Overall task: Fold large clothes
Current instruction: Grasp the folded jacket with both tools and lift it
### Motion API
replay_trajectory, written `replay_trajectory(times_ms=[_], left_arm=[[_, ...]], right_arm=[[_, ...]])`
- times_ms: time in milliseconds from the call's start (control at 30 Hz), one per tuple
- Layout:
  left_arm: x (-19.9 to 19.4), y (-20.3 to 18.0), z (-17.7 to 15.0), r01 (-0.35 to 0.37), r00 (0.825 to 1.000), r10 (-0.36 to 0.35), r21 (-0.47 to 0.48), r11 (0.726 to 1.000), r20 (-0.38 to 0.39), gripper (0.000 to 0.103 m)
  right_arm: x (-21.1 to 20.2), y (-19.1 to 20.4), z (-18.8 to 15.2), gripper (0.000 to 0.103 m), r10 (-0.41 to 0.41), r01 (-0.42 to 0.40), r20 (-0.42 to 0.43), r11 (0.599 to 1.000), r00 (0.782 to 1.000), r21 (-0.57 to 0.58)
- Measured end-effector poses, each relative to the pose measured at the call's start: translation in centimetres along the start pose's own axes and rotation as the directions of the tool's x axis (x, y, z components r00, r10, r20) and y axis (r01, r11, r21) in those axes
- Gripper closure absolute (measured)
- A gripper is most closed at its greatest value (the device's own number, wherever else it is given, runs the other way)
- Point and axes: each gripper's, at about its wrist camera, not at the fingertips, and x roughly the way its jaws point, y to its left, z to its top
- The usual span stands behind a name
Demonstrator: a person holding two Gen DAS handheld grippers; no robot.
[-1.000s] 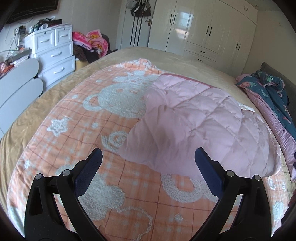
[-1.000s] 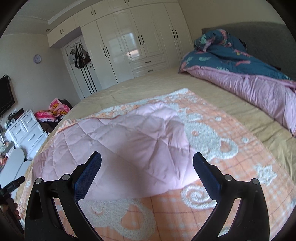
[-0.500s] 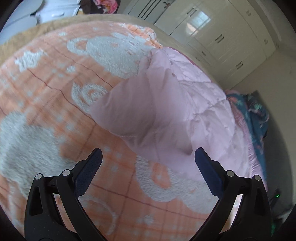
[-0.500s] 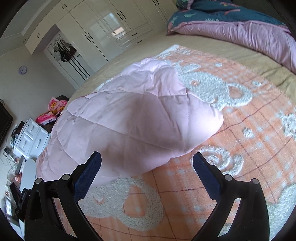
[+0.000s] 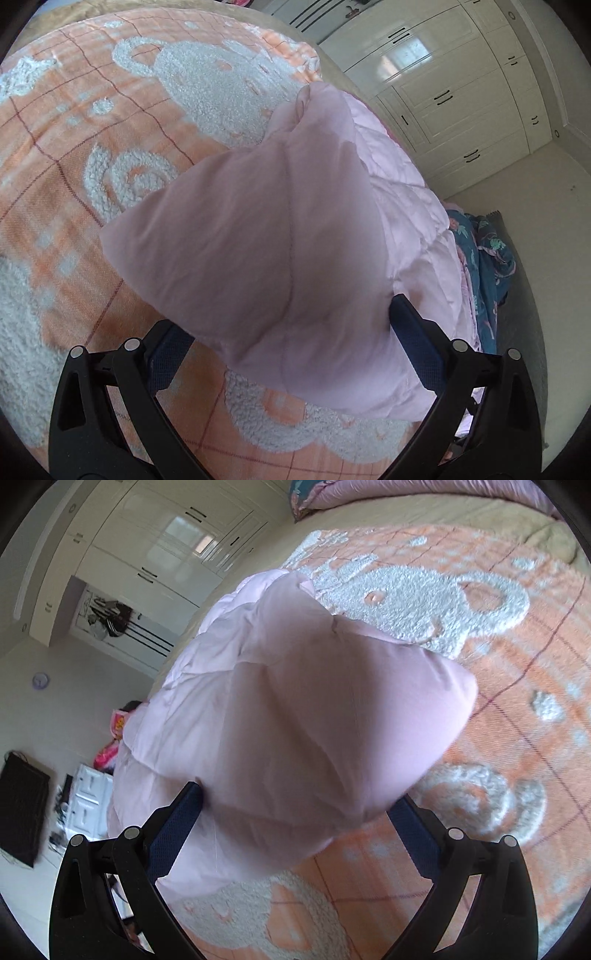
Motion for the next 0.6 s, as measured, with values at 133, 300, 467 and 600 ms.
replay_trajectory(times_ms=[133,300,467,600], left_arm=[[0.8,0.1,0.3,-0.007,1.0,0.007,-0.005,1.0,0.003,0.008],[1.4,0.3,0.7,-0.018,1.0,0.018,0.002,1.0,0.006,0.008],[1.9,0.4,1.0,-0.022,1.0,0.022,0.009,1.0,0.011,0.008],[2.2,0.3,1.2,-0.022,1.0,0.021,0.019,1.0,0.014,0.008]], right_arm=[[0.9,-0.2,0.4,0.004,0.024,-0.024,0.007,1.0,1.0,-0.001],[1.9,0.0,1.0,0.004,0.04,-0.04,0.028,0.999,0.999,-0.009],[2.7,0.3,1.2,0.004,0.041,-0.039,0.056,0.999,0.998,-0.034],[2.9,0.3,1.4,0.018,0.082,-0.079,0.062,0.996,0.995,-0.052]])
